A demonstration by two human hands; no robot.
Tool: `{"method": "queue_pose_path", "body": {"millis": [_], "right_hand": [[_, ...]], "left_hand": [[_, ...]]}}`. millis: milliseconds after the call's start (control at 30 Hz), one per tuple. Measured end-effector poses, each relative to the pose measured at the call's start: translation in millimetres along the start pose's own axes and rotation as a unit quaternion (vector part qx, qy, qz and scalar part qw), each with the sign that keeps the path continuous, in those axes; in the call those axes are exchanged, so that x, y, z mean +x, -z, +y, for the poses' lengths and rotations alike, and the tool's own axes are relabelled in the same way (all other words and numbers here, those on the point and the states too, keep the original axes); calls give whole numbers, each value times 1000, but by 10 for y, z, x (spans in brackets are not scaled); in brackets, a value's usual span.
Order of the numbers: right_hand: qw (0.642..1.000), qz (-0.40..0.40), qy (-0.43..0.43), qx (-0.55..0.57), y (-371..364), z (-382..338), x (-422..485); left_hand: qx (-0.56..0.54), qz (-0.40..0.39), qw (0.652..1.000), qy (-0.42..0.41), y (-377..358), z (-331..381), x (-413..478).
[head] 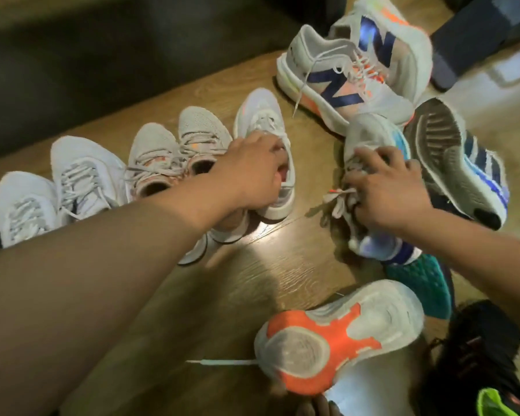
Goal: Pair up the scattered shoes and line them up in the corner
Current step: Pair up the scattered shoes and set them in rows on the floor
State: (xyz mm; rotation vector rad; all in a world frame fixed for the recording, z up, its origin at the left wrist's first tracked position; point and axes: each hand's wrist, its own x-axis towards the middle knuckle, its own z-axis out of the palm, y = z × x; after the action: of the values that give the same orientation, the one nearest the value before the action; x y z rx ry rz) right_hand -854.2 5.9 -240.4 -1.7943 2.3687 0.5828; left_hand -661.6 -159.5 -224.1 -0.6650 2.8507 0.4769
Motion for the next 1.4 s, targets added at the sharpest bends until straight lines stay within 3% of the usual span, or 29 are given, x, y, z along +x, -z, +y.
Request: {"method": "queue_pose_path", "body": {"millis": [100,200,233,300,367,400,467,600,700,767,833,867,900,967,1000,1033,1067,1133,1200,1233,1300,1400], "right_hand": [[998,-33,-59,9,-44,647,30],[989,-19,-146,-12,103,765,-10],[992,3,-124,14,170,625,-109],[990,1,6,142,287,80,-515],[950,-125,134,255,265,-615,-1011],[935,-191,178,240,211,-880,-1184],[933,-238,227,149,65,-1096,-1232],[951,-258,142,90,48,-773,-765],[925,-316,21,210,30,-268,-482],[906,-276,-72,314,95,45,-276],[906,-138,-162,366,258,234,4],[896,-78,-171,403,370,261,162],[855,-52,-179,483,489,245,332],[726,-52,-169,665,780,150,635],[706,-27,-155,691,855,106,719],[744,3,-145,652,856,76,749],[807,13,-140,573,743,70,747],[915,-18,-163,369,405,40,651],[945,-26,-165,282,142,23,588],[942,-14,-169,291,101,24,616],[896,-27,-209,390,79,106,672],[777,-110,-258,563,63,271,605]], "left_hand": [[-20,-27,999,16,-30,-18,46],[-33,-31,998,49,-39,-30,78],[-19,-44,998,49,-44,-26,90],[25,-72,996,40,-45,18,94],[70,-68,995,27,-75,58,91],[85,-61,994,27,-74,73,85],[94,-40,994,33,-68,100,52],[110,-9,994,19,12,175,-29],[112,-17,993,36,80,192,-86],[100,-19,994,28,62,194,-87],[111,-16,994,12,12,218,-44],[117,-12,993,12,-19,249,-13],[115,-8,993,21,-54,280,20],[85,-5,994,64,-105,314,54],[63,-4,994,84,-129,323,53],[47,3,994,99,-155,326,50],[41,12,993,109,-175,323,41],[57,23,991,121,-222,336,22],[70,34,989,128,-266,362,23],[73,39,988,131,-277,377,26],[78,46,987,131,-293,397,24],[76,45,988,129,-286,366,-6]]}}
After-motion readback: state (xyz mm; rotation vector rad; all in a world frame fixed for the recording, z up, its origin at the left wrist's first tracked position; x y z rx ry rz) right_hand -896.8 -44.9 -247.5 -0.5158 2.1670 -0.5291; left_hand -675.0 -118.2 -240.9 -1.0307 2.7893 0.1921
